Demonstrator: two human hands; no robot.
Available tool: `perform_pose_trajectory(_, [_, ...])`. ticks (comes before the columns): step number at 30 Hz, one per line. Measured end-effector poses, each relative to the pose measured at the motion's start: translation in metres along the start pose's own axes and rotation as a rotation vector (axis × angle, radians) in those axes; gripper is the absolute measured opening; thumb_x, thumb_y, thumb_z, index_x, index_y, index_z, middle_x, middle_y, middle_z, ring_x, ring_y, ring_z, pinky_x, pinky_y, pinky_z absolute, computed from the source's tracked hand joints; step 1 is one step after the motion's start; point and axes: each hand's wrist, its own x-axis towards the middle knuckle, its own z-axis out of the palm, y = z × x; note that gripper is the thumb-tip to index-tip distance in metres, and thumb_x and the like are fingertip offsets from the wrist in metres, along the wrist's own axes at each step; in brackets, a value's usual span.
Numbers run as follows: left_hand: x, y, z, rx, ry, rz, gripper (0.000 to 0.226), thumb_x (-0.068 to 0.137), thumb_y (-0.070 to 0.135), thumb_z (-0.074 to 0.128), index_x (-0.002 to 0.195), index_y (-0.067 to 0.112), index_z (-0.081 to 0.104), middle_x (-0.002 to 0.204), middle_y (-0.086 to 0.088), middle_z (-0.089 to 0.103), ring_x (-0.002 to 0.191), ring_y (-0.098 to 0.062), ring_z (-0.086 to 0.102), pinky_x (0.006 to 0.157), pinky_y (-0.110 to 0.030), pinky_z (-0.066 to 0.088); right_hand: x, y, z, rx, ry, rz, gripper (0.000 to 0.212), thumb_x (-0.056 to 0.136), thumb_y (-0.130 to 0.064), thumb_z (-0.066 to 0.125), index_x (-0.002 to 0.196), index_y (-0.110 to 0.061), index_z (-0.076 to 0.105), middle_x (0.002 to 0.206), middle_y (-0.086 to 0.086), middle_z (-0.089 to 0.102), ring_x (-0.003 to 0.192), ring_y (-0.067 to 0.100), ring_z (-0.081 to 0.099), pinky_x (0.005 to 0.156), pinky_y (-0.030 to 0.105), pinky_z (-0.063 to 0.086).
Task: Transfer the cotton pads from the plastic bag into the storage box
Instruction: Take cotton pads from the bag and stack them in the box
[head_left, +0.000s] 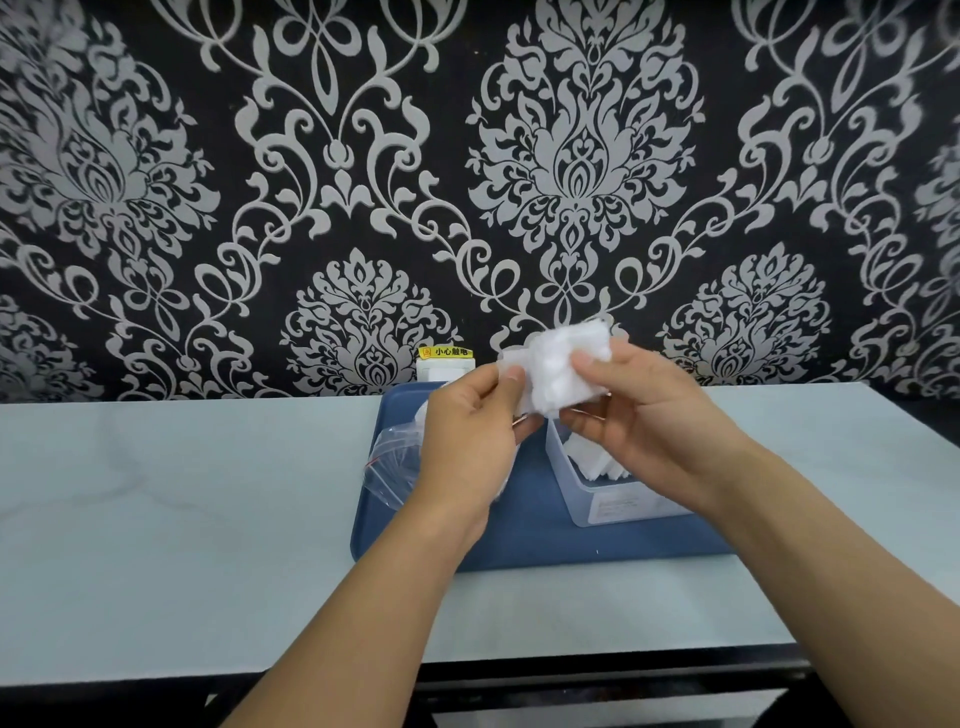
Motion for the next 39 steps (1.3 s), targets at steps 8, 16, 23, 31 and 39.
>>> perform_pose_trajectory(8, [-0.004, 0.001, 0.005, -0.284, -0.03, -0.186, 0.028, 0.105, 0.017, 0.048, 0.119, 0.008, 0.07, 0.113, -0.012, 0.076, 0.108, -0.024, 0.072, 0.09, -0.03, 0.059, 0.003, 0.017, 0.012, -0.187, 0.203, -0.083, 0.006, 0.092, -0.013, 0.067, 0.097, -0.011, 0.071, 0.08, -0.003, 0.071, 0.076, 0.01, 0.063, 0.072, 0.027, 0.048])
perform_pose_trajectory(16, [-0.001, -0.007, 0.019, -0.073, 0.007, -0.085, 0.023, 0.105, 0.018, 0.049, 0.117, 0.011, 0.067, 0.109, -0.009, 0.076, 0.097, -0.018, 0.075, 0.085, -0.039, 0.061, 0.009, 0.02, 0.013, -0.297, 0.248, -0.03, 0.045, 0.079, -0.02, 0.069, 0.122, -0.019, 0.057, 0.119, 0.014, 0.067, 0.104, 0.023, 0.069, 0.087, 0.036, 0.056])
perform_pose_trajectory(23, [-0.004, -0.003, 0.034, -0.208, -0.184, -0.183, 0.022, 0.104, 0.015, 0.049, 0.112, 0.01, 0.069, 0.1, 0.0, 0.079, 0.093, -0.007, 0.074, 0.08, -0.026, 0.057, 0.015, 0.024, 0.023, -0.397, 0.314, 0.049, 0.095, 0.067, -0.075, 0.061, 0.147, -0.035, 0.03, 0.135, 0.0, 0.06, 0.121, 0.016, 0.059, 0.105, 0.039, 0.045])
perform_pose_trajectory(31, [0.012, -0.009, 0.028, -0.149, -0.126, -0.213, 0.031, 0.103, 0.027, 0.054, 0.124, 0.008, 0.065, 0.107, -0.01, 0.074, 0.094, -0.021, 0.065, 0.077, -0.032, 0.048, -0.001, 0.004, -0.01, -0.379, 0.185, 0.038, 0.031, 0.09, -0.036, 0.07, 0.086, -0.005, 0.066, 0.083, 0.008, 0.069, 0.074, 0.017, 0.066, 0.066, 0.023, 0.057])
perform_pose_trajectory(39, [0.024, -0.024, 0.015, 0.452, -0.006, 0.122, 0.023, 0.096, 0.035, 0.063, 0.116, 0.028, 0.055, 0.098, 0.01, 0.066, 0.081, -0.019, 0.067, 0.073, -0.04, 0.056, 0.013, -0.02, -0.054, -0.524, 0.44, 0.033, 0.031, 0.091, -0.03, 0.068, 0.097, 0.0, 0.07, 0.082, 0.008, 0.063, 0.063, 0.012, 0.057, 0.049, 0.022, 0.04])
